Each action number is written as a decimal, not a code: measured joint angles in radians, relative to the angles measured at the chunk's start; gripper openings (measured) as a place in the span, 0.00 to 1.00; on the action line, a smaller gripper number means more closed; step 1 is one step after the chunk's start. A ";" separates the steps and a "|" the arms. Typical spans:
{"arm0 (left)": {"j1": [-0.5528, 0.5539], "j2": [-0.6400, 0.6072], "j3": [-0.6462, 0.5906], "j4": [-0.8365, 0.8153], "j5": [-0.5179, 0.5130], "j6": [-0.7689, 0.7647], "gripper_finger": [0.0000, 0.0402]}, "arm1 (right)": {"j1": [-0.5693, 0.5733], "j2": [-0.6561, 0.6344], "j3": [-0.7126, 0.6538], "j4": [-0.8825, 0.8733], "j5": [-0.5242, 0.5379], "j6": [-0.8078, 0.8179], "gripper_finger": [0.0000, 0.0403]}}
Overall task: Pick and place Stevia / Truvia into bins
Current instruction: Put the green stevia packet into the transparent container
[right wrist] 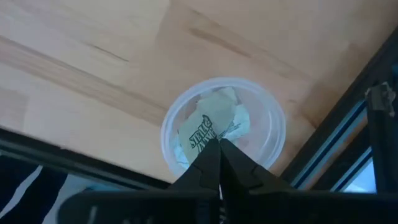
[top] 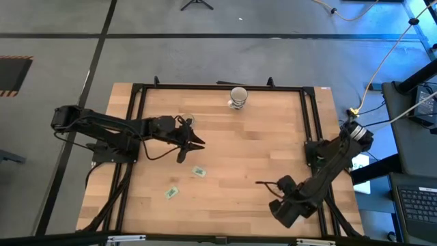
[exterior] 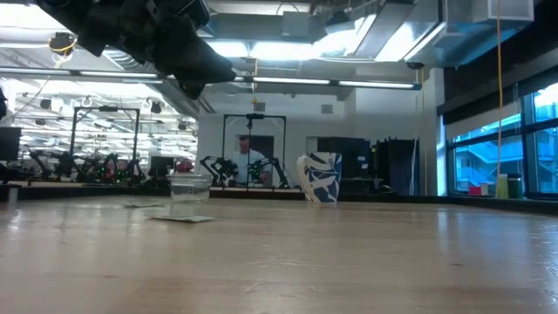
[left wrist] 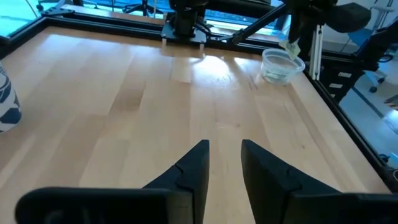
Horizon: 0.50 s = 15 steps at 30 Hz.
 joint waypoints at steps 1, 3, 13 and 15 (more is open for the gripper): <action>0.000 0.000 0.000 -0.002 0.000 0.000 0.22 | 0.004 0.003 0.000 -0.001 0.001 0.005 0.00; 0.000 0.000 0.000 -0.003 0.001 0.000 0.22 | 0.013 0.014 0.000 -0.001 0.001 0.016 0.00; 0.000 0.000 0.000 -0.007 0.002 0.000 0.22 | 0.037 0.069 0.000 -0.015 0.001 0.020 0.00; 0.000 0.000 0.000 -0.007 0.002 0.000 0.22 | 0.037 0.082 0.000 -0.003 0.001 0.019 0.00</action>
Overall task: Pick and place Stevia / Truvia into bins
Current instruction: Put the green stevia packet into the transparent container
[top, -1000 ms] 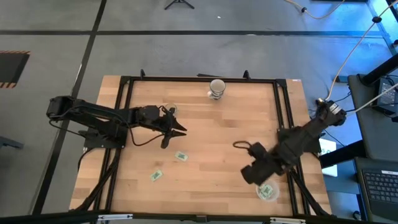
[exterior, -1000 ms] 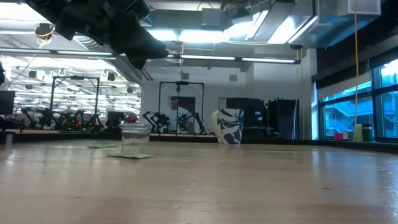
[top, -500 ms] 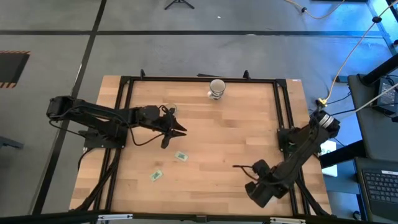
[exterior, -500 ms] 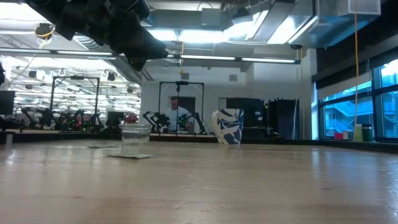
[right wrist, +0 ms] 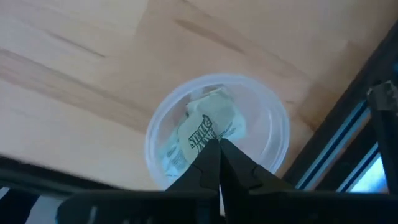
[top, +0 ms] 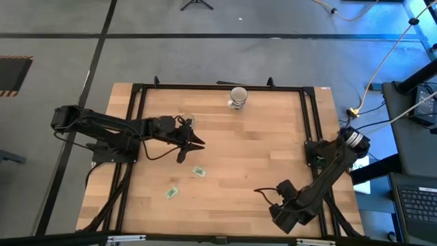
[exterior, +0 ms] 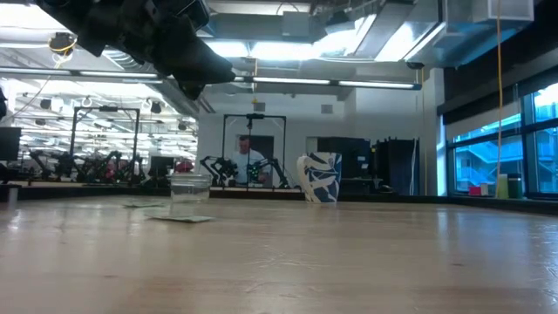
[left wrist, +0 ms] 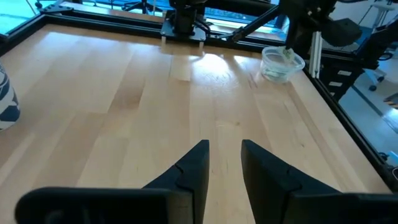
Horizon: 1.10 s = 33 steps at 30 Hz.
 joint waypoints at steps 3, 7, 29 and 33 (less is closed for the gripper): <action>0.000 0.000 0.000 0.000 0.000 0.000 0.22 | 0.000 0.018 0.000 -0.005 0.010 -0.003 0.00; 0.000 0.000 0.000 -0.005 0.000 -0.024 0.22 | 0.000 0.043 0.000 -0.003 0.023 -0.006 0.01; -0.077 -0.018 0.006 -0.030 0.002 0.140 0.22 | 0.021 0.027 0.070 -0.087 -0.040 -0.042 0.23; -0.177 -0.036 0.054 -0.119 -0.071 0.209 0.20 | -0.013 0.002 0.159 -0.123 0.169 -0.146 0.22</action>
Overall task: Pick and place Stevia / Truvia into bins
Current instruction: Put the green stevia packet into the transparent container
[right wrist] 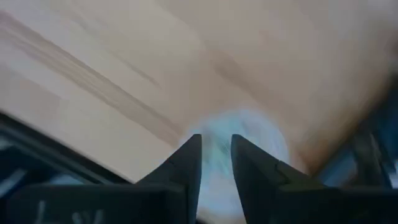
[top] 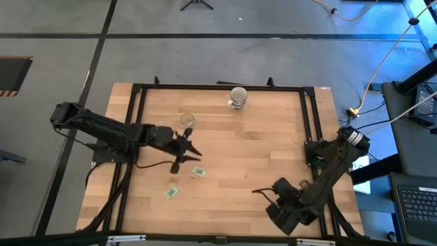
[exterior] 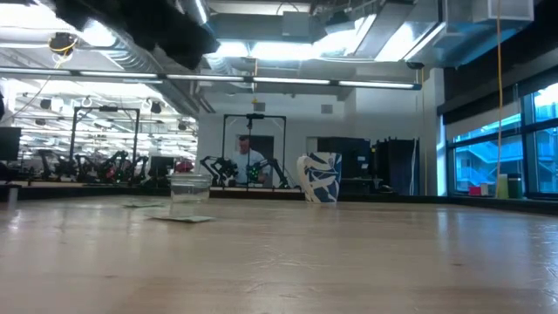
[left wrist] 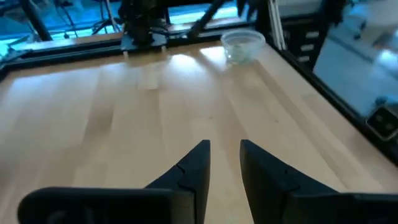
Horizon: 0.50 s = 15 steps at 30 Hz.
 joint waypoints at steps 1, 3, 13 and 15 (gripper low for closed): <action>-0.026 -0.002 0.021 -0.050 -0.026 0.008 0.20 | -0.015 -0.009 0.016 0.000 0.048 -0.031 0.22; -0.082 -0.002 0.070 -0.185 -0.085 0.011 0.18 | -0.051 -0.029 0.040 0.006 0.127 -0.081 0.22; -0.331 0.028 0.210 -0.657 -0.240 -0.241 0.16 | -0.288 -0.049 0.014 0.260 0.182 -0.674 0.22; -0.368 0.047 0.210 -0.710 -0.240 -0.313 0.17 | -0.320 -0.049 0.000 0.326 0.191 -0.753 0.22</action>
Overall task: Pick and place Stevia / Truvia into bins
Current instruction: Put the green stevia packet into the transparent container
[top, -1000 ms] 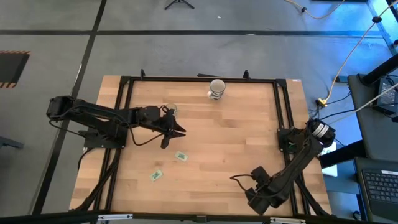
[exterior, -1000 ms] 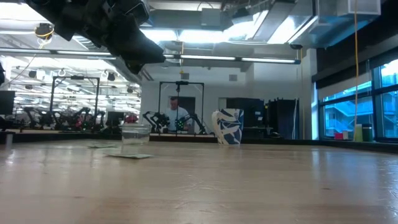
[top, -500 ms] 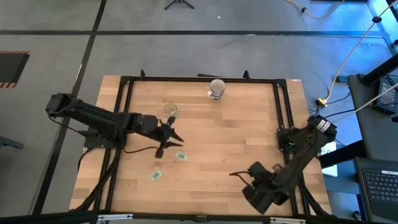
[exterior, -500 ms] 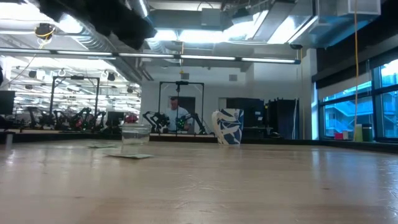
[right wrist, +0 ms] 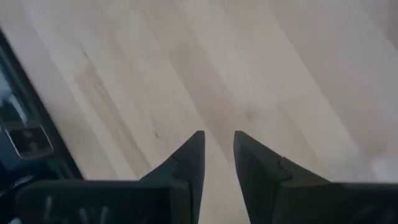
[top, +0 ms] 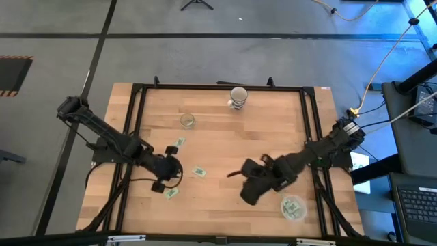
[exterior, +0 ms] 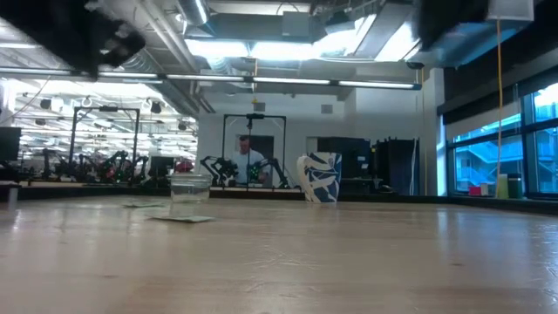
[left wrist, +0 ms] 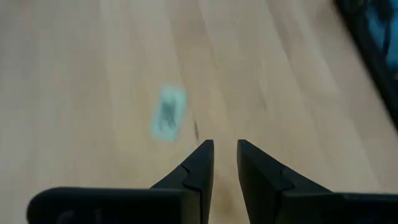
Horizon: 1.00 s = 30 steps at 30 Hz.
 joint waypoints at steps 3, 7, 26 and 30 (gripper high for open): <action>-0.053 0.049 -0.001 -0.042 -0.017 -0.063 0.17 | -0.029 0.000 -0.005 0.080 0.037 -0.090 0.22; -0.103 0.138 -0.001 -0.017 -0.049 -0.076 0.18 | -0.050 0.000 -0.005 0.144 0.059 -0.157 0.22; -0.172 0.371 -0.001 0.023 0.133 -0.175 0.31 | -0.061 0.000 -0.005 0.171 0.060 -0.177 0.22; -0.231 0.370 -0.001 0.042 0.086 -0.142 0.31 | -0.061 0.000 -0.005 0.167 0.060 -0.177 0.22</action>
